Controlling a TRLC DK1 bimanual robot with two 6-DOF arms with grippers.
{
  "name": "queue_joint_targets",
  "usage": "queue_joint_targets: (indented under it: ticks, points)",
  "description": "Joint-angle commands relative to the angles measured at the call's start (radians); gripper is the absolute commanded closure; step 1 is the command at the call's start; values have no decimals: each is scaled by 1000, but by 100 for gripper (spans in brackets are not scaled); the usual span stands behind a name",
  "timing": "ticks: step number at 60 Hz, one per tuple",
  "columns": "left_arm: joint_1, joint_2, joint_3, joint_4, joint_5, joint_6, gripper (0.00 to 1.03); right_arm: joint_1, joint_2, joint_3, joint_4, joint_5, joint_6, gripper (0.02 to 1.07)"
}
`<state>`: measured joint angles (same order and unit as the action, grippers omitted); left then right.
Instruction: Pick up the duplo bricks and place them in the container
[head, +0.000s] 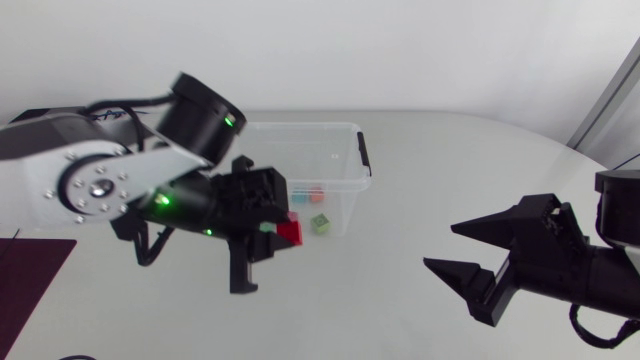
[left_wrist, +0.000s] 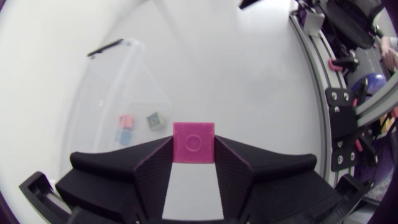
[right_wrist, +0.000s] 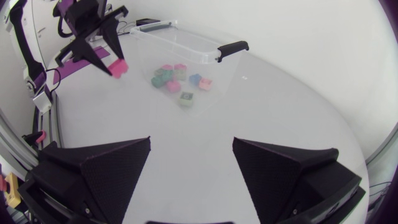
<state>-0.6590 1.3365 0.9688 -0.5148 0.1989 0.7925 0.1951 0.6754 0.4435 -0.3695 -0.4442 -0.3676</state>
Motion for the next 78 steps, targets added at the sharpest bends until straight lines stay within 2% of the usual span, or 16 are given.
queue_joint_targets:
  ticks: [1, 5, 11, 19, 25, 31, 35, 37, 38, 40, 41, 42, 50, 56, 66, 78]
  points:
    - [52, -33, 56, 4, 16, -35, 71, -5, 12, -38, 26, 4, 7, 11]
    - [107, -31, 84, 70, 23, -93, 70, -5, 9, -51, 47, 15, 16, 11]
    - [173, 12, 103, 236, 23, -199, 68, -5, 0, -60, 64, 41, 18, 11]
    - [226, 89, 145, 335, 20, -276, 68, -3, -7, -63, 78, 71, 19, 11]
    - [256, 185, 166, 441, -35, -319, 66, -5, -10, -69, 99, 107, 35, 11]
    - [277, 257, 183, 498, -69, -332, 65, 1, -27, -81, 122, 141, 59, 11]
    - [286, 300, 200, 507, -92, -343, 58, 12, -33, -85, 132, 162, 68, 11]
    - [289, 325, 211, 507, -98, -346, 43, 18, -31, -85, 132, 170, 68, 11]
    - [289, 334, 215, 510, -112, -349, 31, 20, -30, -85, 133, 174, 67, 10]
    - [289, 337, 215, 513, -122, -355, 23, 26, -30, -83, 135, 190, 67, 8]
    - [291, 337, 217, 521, -135, -369, 9, 33, -31, -81, 135, 199, 68, 8]
    - [291, 337, 217, 521, -136, -372, 6, 40, -33, -80, 135, 208, 68, 8]
    - [305, 280, 202, 516, -150, -404, 5, 56, -62, -72, 135, 251, 67, 7]
    - [322, 187, 162, 513, -194, -411, 5, 61, -68, -66, 156, 334, 67, 7]
    - [369, 33, 79, 509, -260, -412, 5, 50, -105, -74, 187, 414, 75, 7]
    - [440, -189, -74, 515, -260, -386, 5, 40, -270, -112, 173, 487, 96, 7]
